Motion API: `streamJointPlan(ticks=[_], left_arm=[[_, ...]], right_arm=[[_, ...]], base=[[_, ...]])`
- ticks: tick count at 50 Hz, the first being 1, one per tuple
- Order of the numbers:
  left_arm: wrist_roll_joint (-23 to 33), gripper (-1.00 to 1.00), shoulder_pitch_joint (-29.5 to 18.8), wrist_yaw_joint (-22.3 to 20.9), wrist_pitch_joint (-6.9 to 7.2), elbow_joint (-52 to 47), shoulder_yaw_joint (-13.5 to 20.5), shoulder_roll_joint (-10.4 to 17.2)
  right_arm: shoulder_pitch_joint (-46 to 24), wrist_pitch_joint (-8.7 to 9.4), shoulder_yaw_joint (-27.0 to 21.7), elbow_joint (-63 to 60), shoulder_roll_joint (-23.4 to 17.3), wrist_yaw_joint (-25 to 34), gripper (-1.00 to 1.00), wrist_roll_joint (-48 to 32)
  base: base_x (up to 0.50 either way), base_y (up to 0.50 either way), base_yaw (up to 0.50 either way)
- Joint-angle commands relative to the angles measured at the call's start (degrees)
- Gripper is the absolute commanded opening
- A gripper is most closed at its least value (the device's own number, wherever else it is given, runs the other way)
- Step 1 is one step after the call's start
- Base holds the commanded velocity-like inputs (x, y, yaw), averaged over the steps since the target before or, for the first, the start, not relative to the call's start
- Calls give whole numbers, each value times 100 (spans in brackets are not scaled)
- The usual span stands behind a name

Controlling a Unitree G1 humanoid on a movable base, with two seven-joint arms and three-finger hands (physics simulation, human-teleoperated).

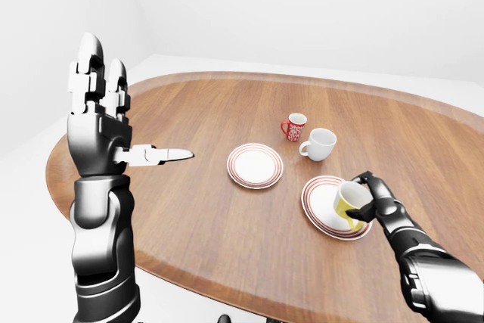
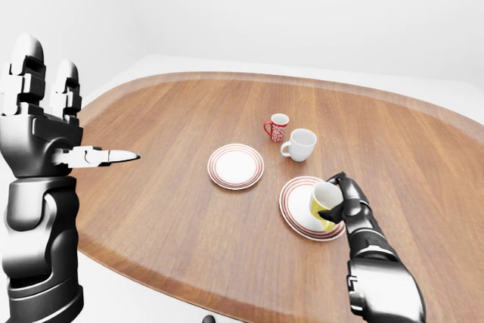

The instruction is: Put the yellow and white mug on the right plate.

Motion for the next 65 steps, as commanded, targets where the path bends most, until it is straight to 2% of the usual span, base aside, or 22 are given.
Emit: streamJointPlan(ticks=[1,65], left_arm=[[12,98,15,-3,0,-27,-9,-12],[15,98,58,-27,0,-150,-15,-42]], right_arm=[[-3,0,-61,18,50,-144,-100,-507],[-397,0,-55,39,233,-203,-100,-645]], base=[[0,0,0],[0,0,0]])
